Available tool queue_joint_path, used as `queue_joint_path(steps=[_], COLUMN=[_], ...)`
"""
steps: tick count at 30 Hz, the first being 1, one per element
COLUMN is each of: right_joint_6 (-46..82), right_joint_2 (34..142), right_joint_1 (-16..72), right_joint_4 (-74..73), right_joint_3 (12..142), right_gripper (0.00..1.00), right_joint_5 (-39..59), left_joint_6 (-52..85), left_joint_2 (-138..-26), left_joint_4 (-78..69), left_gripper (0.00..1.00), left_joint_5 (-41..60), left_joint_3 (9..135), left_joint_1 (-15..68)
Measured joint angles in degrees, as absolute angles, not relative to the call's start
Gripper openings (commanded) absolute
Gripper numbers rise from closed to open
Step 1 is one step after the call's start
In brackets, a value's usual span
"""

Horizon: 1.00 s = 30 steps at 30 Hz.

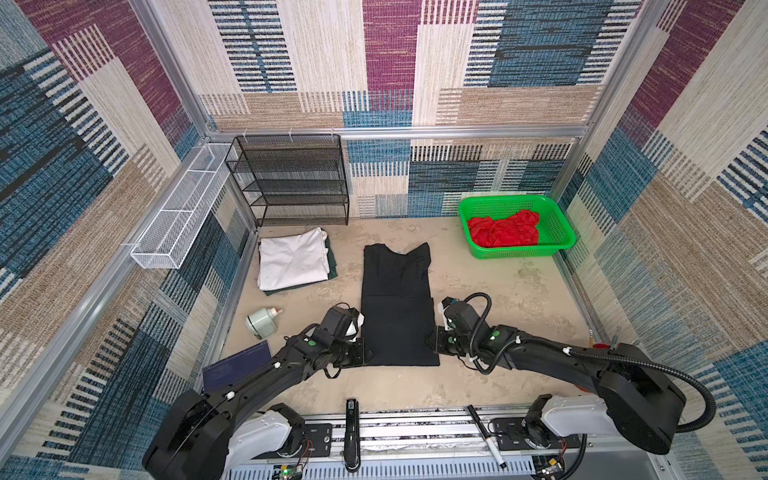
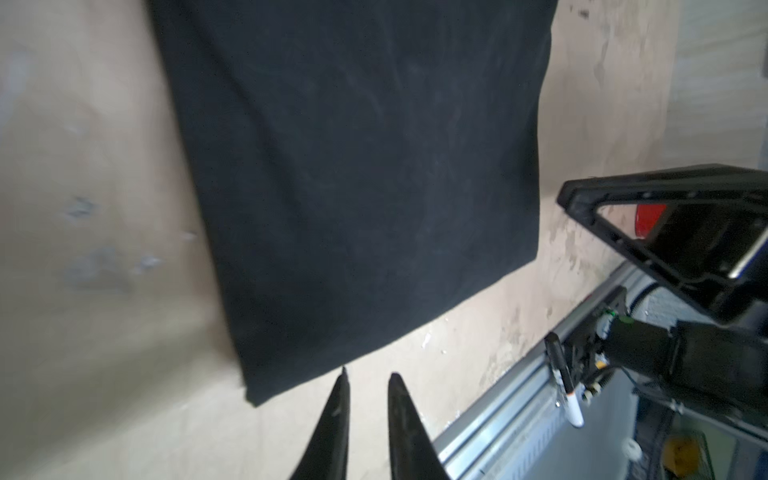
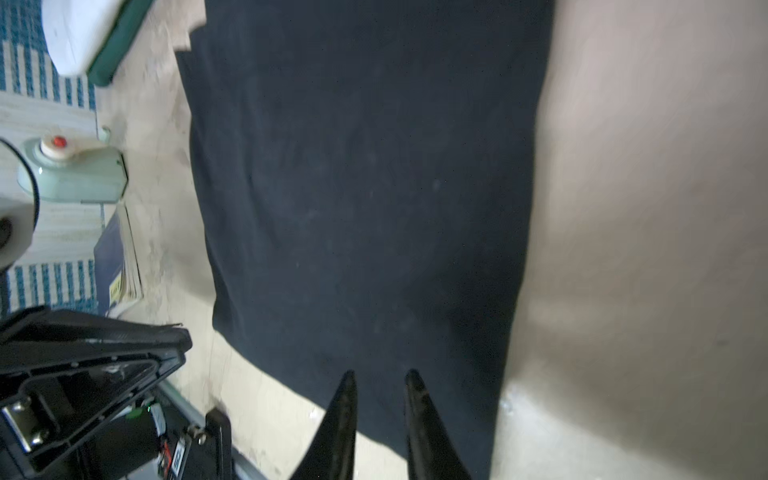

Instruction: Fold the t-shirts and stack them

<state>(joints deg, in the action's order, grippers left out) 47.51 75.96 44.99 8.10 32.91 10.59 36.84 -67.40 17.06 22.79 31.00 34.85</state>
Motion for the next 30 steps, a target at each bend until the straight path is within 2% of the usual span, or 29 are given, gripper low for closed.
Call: queue_joint_path(steps=[7, 17, 21, 30], right_joint_6=[50.8, 52.5, 53.1, 53.8], right_joint_2=[78.0, 81.0, 81.2, 81.3], right_joint_1=[46.4, 46.4, 46.4, 46.1], right_joint_4=[6.7, 7.1, 7.0, 6.0], right_joint_3=[30.6, 31.1, 30.9, 29.7], right_gripper=[0.23, 0.23, 0.23, 0.23], right_joint_5=[13.0, 13.5, 13.5, 13.8], left_joint_6=[37.7, 38.2, 38.2, 38.6], left_joint_2=[-79.2, -89.8, -89.7, -79.3], left_joint_4=[10.7, 6.7, 7.1, 9.7], left_gripper=[0.20, 0.19, 0.20, 0.22], left_joint_5=[27.2, 26.9, 25.6, 21.6], left_joint_3=[37.2, 41.3, 40.6, 35.3], left_joint_1=[42.6, 45.5, 45.1, 42.4])
